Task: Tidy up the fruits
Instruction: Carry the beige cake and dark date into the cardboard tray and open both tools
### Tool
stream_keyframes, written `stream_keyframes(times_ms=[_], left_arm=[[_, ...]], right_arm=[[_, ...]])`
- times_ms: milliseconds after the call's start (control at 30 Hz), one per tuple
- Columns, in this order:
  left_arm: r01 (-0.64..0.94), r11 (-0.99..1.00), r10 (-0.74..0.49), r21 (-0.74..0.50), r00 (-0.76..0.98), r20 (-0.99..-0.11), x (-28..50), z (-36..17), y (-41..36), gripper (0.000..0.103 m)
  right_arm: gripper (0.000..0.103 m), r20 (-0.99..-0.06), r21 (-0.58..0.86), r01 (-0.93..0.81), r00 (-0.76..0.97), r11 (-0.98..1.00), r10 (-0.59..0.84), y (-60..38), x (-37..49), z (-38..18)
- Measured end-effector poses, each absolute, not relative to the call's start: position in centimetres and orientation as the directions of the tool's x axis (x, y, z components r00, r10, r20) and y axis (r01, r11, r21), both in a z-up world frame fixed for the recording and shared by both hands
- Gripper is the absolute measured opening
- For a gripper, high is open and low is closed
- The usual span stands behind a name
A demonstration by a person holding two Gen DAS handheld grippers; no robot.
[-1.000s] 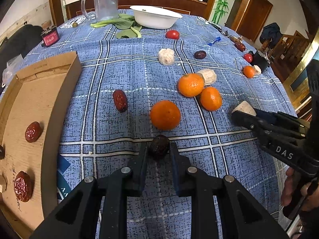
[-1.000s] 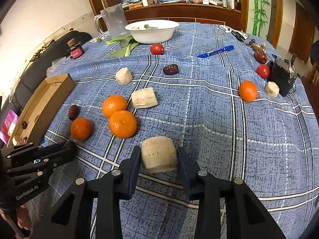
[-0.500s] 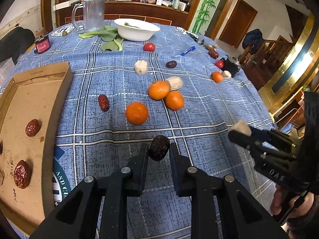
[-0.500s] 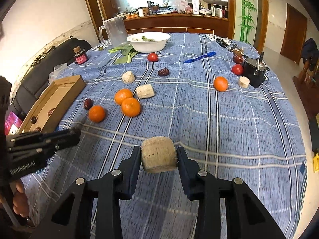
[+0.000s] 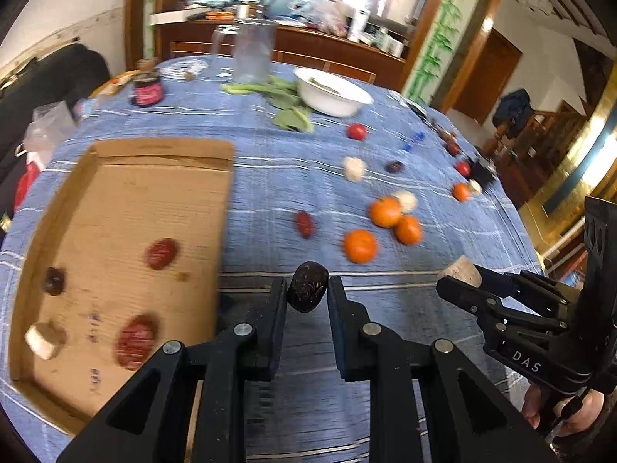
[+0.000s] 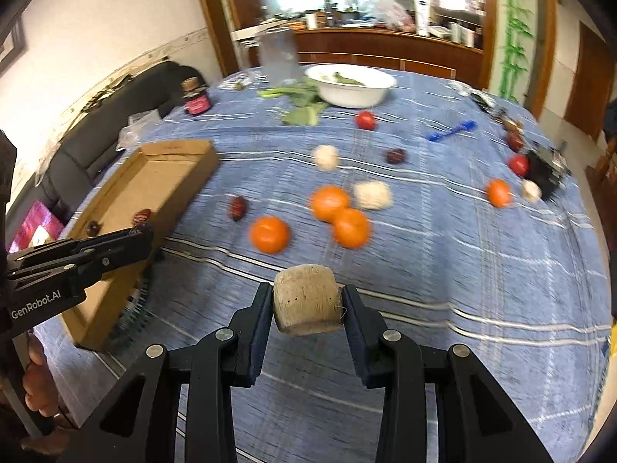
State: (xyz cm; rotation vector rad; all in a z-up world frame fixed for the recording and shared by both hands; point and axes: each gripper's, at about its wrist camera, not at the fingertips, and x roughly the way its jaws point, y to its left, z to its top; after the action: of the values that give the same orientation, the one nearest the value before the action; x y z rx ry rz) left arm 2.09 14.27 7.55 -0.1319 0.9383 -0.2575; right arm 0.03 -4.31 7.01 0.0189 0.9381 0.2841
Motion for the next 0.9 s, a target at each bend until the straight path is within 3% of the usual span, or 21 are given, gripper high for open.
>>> stream_keyframes(times_ms=[500, 900], left_arm=[[-0.061, 0.986, -0.091, -0.158, 0.597, -0.797, 4.1, 6.8, 27.6, 0.021], [-0.134, 0.982, -0.035, -0.135, 0.567, -0.823, 7.2, 4.8, 31.8, 0.02]], right_arm=[[0.04, -0.787, 0.177, -0.39, 0.496, 0.904, 0.367, 7.6, 5.5, 8.1], [0.04, -0.797, 0.205, -0.432, 0.447, 0.878, 0.406, 14.6, 11.3, 6.3]])
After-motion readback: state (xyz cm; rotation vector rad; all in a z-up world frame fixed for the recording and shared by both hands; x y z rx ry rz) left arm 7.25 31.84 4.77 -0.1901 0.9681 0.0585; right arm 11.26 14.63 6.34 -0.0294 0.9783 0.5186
